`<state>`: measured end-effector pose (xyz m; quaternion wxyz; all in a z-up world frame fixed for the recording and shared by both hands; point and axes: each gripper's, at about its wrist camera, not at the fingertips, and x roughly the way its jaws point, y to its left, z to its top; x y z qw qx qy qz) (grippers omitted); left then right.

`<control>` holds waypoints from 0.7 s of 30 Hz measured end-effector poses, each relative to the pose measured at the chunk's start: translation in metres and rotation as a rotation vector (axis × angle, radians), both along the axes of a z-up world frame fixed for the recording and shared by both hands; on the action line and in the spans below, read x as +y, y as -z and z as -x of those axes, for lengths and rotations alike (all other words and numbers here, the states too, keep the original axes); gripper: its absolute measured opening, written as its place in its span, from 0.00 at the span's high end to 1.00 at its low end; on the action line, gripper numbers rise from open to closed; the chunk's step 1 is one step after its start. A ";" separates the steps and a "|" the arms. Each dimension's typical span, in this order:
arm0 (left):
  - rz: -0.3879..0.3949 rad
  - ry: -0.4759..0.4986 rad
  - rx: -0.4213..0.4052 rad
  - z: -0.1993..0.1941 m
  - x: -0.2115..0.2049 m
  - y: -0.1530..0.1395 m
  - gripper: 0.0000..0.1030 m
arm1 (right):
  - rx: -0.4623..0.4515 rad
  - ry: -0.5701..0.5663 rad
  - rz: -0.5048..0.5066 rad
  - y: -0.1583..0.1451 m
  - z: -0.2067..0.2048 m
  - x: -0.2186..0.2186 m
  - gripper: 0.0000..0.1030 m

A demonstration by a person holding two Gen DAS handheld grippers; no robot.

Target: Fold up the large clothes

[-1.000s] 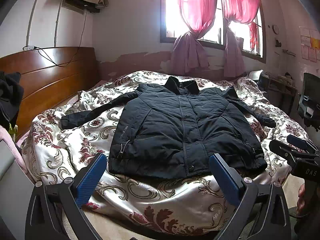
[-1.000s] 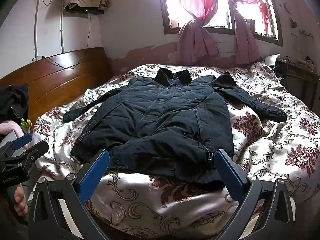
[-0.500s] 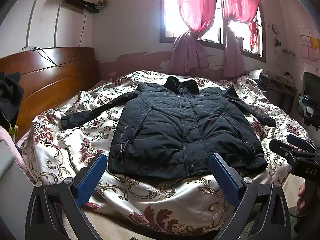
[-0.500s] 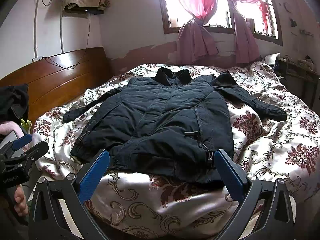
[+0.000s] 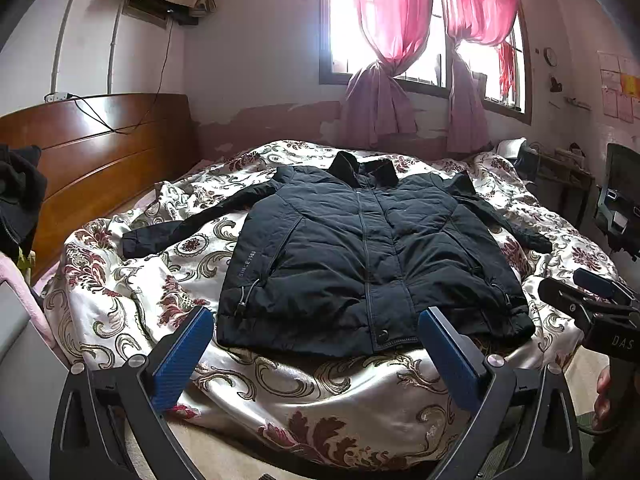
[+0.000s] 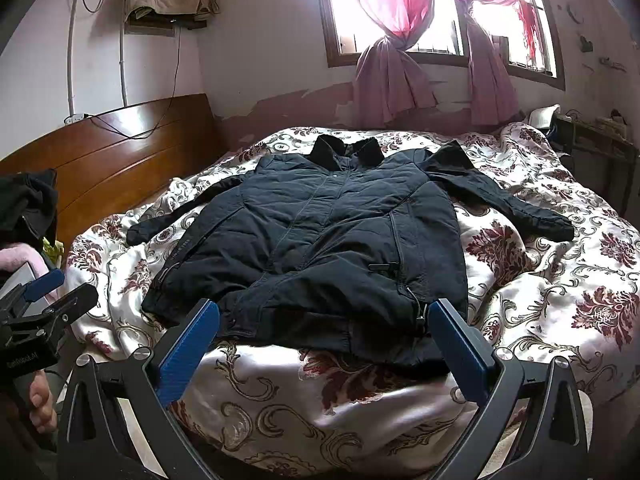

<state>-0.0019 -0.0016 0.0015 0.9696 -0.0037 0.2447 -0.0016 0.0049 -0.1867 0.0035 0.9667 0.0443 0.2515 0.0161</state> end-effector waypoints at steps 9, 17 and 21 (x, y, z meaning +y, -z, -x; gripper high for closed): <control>-0.002 0.001 0.012 0.000 -0.004 0.004 0.00 | 0.008 -0.001 -0.003 0.003 0.002 -0.001 0.01; -0.007 -0.003 0.061 -0.009 -0.002 0.011 0.00 | 0.039 0.008 -0.009 0.008 -0.003 0.002 0.01; -0.020 -0.008 0.090 -0.015 -0.002 0.013 0.00 | 0.055 0.011 -0.013 0.009 -0.008 0.000 0.01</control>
